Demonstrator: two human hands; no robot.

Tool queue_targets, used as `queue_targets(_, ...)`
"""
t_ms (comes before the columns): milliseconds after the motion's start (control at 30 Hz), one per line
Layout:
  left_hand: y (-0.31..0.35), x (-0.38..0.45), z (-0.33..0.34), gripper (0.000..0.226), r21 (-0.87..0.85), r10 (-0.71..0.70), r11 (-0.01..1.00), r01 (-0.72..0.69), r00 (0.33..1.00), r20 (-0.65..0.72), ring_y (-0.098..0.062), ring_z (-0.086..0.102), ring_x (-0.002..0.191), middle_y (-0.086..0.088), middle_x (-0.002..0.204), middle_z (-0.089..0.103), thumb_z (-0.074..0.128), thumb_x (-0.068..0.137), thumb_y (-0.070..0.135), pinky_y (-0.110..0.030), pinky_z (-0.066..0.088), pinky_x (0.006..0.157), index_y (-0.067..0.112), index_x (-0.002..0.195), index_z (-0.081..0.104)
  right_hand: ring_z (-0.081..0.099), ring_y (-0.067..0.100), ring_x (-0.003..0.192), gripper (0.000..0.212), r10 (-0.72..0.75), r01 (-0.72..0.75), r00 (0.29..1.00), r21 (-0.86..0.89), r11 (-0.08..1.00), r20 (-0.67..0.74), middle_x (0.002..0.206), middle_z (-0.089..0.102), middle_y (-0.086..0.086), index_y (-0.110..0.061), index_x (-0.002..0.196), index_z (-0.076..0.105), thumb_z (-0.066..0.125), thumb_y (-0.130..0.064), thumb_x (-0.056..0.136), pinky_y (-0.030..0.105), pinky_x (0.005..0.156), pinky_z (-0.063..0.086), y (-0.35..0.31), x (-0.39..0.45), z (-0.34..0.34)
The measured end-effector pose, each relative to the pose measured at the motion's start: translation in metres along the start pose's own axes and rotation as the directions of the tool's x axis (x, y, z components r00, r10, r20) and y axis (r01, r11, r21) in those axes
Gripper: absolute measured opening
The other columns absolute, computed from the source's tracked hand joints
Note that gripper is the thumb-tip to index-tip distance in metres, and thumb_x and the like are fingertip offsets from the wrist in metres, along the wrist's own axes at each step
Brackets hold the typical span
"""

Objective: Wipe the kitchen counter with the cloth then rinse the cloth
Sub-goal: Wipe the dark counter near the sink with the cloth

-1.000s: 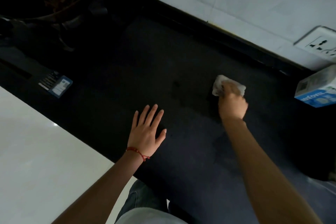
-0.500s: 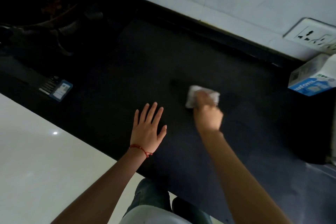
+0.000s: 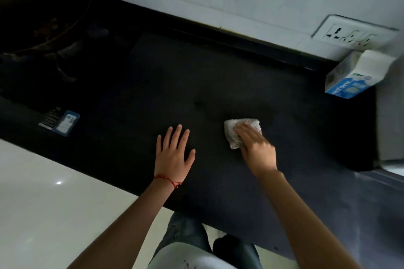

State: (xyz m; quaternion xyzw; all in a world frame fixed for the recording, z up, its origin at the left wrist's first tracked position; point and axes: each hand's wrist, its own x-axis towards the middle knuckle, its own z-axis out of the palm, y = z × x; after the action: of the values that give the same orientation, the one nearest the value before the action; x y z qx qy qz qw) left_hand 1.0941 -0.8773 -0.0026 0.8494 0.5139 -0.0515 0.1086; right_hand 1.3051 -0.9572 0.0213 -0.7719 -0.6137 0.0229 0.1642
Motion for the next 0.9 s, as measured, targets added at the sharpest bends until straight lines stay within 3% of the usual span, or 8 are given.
queue_targets(100, -0.001, 0.0, -0.001, 0.061, -0.006, 0.012, 1.0, -0.012, 1.0, 0.014, -0.031, 0.037, 0.136, -0.008, 0.147, 0.041, 0.026, 0.086, 0.049, -0.054, 0.029, 0.108, 0.019, 0.137, 0.041, 0.066, 0.028, 0.104, 0.041, 0.277, -0.278, 0.961, 0.042, 0.96, 0.014, 0.119, 0.067, 0.009, -0.01, 0.11, 0.067, 0.066, 0.002, 0.071, 0.036, 0.065, 0.057, 0.014, -0.013, -0.02)
queue_targets(167, 0.001, 0.0, -0.002, 0.06, -0.025, 0.013, 1.0, -0.013, 1.0, 0.012, -0.032, 0.035, 0.137, -0.01, 0.148, 0.039, 0.028, 0.087, 0.048, -0.055, 0.026, 0.109, 0.018, 0.137, 0.04, 0.062, 0.031, 0.109, 0.041, 0.46, -0.461, 0.887, 0.075, 0.884, 0.033, 0.13, 0.06, 0.007, -0.014, 0.12, 0.06, 0.059, -0.002, 0.081, 0.039, 0.071, 0.053, 0.019, -0.025, -0.033)
queue_targets(300, 0.015, 0.003, -0.011, 0.056, -0.113, -0.051, 0.992, 0.058, 0.997, 0.066, -0.03, 0.017, 0.144, -0.01, 0.155, 0.023, 0.046, 0.09, 0.038, -0.052, 0.016, 0.116, 0.019, 0.141, 0.034, 0.06, 0.031, 0.109, 0.04, 0.497, -0.488, 0.868, 0.176, 0.855, -0.006, 0.124, 0.063, 0.008, -0.012, 0.119, 0.06, 0.059, -0.003, 0.08, 0.039, 0.077, 0.05, 0.026, -0.063, -0.054)
queue_targets(467, 0.059, -0.005, -0.02, 0.047, -0.236, 0.048, 0.971, -0.028, 0.996, 0.078, -0.03, 0.027, 0.14, -0.015, 0.149, 0.035, 0.054, 0.088, 0.028, -0.045, 0.027, 0.114, 0.013, 0.132, 0.049, 0.065, 0.031, 0.098, 0.04, 0.598, -0.545, 0.789, 0.287, 0.787, -0.141, 0.111, 0.068, 0.011, -0.005, 0.11, 0.064, 0.064, 0.002, 0.071, 0.028, 0.074, 0.046, 0.028, -0.129, -0.082)
queue_targets(567, 0.102, -0.022, -0.019, 0.039, -0.306, 0.245, 0.927, -0.215, 0.968, 0.062, -0.029, 0.039, 0.133, -0.014, 0.141, 0.046, 0.057, 0.087, 0.022, -0.043, 0.034, 0.109, 0.009, 0.124, 0.057, 0.064, 0.024, 0.097, 0.04, 0.71, -0.63, 0.671, 0.339, 0.699, -0.215, 0.112, 0.069, 0.005, -0.01, 0.111, 0.065, 0.062, -0.001, 0.071, 0.023, 0.076, 0.041, 0.034, -0.181, -0.098)
queue_targets(700, 0.173, -0.063, -0.019, 0.03, -0.422, 0.531, 0.77, -0.48, 0.848, 0.004, -0.025, 0.056, 0.115, -0.01, 0.122, 0.06, 0.056, 0.087, 0.016, -0.035, 0.045, 0.097, 0.006, 0.114, 0.064, 0.064, 0.017, 0.091, 0.035, 0.832, -0.702, 0.47, 0.446, 0.555, -0.295, 0.107, 0.07, 0.0, -0.014, 0.108, 0.066, 0.065, -0.001, 0.075, 0.024, 0.072, 0.043, 0.043, -0.265, -0.117)
queue_targets(800, 0.224, -0.11, -0.017, 0.036, -0.485, 0.69, 0.634, -0.602, 0.724, 0.003, -0.021, 0.066, 0.093, -0.008, 0.103, 0.069, 0.049, 0.084, 0.03, -0.021, 0.046, 0.08, 0.008, 0.104, 0.068, 0.063, 0.018, 0.078, 0.027, 0.881, -0.734, 0.311, 0.499, 0.461, -0.357, 0.093, 0.071, 0.001, -0.011, 0.1, 0.068, 0.062, -0.008, 0.073, 0.018, 0.064, 0.039, 0.042, -0.338, -0.126)
queue_targets(900, 0.266, -0.168, -0.001, 0.054, -0.562, 0.777, 0.545, -0.623, 0.627, 0.058, -0.012, 0.064, 0.074, -0.008, 0.086, 0.073, 0.038, 0.072, 0.044, -0.023, 0.046, 0.069, 0.009, 0.095, 0.071, 0.065, 0.024, 0.072, 0.025, 0.917, -0.779, 0.133, 0.533, 0.331, -0.375, 0.086, 0.072, 0.006, -0.007, 0.094, 0.069, 0.061, -0.011, 0.071, 0.024, 0.061, 0.041, 0.033, -0.418, -0.13)
